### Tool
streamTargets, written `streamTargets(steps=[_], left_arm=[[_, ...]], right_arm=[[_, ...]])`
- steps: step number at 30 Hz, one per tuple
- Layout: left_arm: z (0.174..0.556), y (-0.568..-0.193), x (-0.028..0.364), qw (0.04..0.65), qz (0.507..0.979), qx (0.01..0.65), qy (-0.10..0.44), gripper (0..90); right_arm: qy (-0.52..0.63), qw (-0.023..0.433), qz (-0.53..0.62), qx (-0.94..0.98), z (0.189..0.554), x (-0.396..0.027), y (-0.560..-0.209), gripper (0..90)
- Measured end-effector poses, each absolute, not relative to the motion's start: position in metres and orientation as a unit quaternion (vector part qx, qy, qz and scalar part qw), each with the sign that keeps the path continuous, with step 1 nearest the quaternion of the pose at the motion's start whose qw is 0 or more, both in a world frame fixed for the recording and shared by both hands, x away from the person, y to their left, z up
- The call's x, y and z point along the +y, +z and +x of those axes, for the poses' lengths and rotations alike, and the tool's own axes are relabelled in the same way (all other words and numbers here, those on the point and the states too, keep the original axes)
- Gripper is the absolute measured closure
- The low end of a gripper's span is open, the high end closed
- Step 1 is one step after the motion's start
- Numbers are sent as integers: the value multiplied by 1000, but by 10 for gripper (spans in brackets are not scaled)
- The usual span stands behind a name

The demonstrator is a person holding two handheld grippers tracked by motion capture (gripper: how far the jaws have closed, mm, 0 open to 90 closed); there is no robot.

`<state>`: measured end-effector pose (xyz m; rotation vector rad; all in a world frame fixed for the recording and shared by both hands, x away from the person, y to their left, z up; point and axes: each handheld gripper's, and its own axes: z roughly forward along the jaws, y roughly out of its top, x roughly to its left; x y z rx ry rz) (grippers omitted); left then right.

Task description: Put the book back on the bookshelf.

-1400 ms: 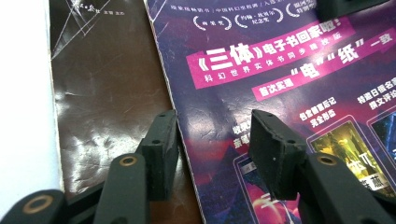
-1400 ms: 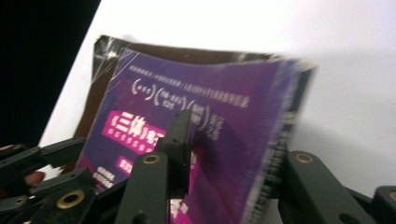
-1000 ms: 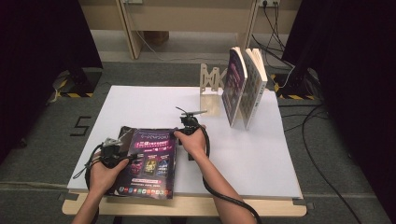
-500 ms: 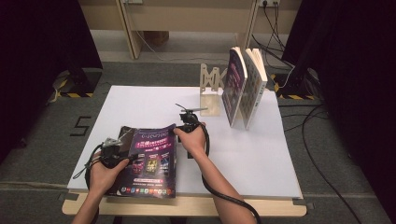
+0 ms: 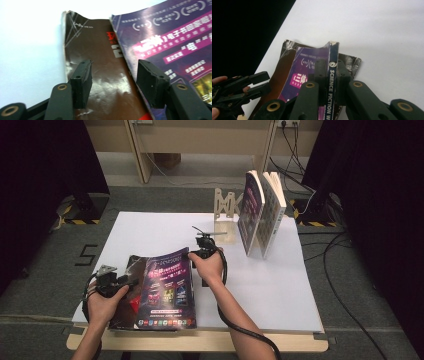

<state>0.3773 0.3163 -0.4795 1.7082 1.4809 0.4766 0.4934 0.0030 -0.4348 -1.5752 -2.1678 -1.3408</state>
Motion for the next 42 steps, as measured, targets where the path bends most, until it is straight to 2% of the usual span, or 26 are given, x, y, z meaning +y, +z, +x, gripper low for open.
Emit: streamTargets(steps=[12, 42], left_arm=[[378, -481, 318, 398, 678, 586, 198, 441], [379, -482, 320, 397, 676, 586, 205, 431]], right_arm=[[-470, 22, -504, -724, 485, -7, -409, 846], [-512, -47, -484, -709, 467, -35, -375, 846]])
